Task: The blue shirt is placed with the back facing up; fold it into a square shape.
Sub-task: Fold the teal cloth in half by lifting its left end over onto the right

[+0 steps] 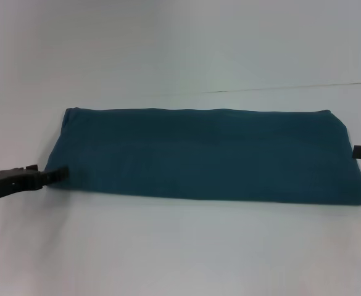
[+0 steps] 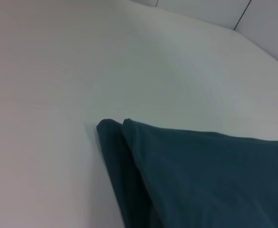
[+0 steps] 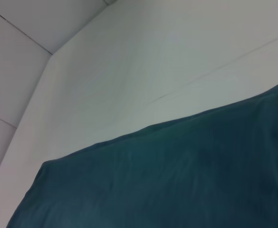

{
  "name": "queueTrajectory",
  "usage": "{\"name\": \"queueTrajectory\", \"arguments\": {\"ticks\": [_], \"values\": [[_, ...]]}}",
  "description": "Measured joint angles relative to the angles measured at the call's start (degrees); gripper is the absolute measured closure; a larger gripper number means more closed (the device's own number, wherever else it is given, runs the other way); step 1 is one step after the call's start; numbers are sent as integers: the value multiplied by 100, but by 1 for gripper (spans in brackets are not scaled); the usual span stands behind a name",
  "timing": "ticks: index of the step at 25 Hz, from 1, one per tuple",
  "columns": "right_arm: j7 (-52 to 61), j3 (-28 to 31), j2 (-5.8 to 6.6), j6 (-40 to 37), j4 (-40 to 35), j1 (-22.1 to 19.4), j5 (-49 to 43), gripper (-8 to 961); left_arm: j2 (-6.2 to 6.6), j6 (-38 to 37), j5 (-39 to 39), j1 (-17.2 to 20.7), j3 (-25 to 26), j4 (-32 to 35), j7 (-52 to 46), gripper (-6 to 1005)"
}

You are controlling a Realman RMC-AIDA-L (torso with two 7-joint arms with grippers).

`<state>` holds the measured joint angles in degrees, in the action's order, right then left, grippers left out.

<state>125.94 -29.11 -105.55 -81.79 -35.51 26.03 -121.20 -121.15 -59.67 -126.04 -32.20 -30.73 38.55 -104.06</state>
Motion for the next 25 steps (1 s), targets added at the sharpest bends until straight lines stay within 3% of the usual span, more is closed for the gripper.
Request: {"name": "queueTrajectory", "arguments": {"ticks": [8, 25], "values": [[-30, -33, -25, -6, 11, -36, -80, 43, -46, 248, 0, -11, -337, -7, -68, 138], [17, 9, -70, 185, 25, 28, -546, 75, -49, 133, 0, -23, -402, 82, -114, 139]]}}
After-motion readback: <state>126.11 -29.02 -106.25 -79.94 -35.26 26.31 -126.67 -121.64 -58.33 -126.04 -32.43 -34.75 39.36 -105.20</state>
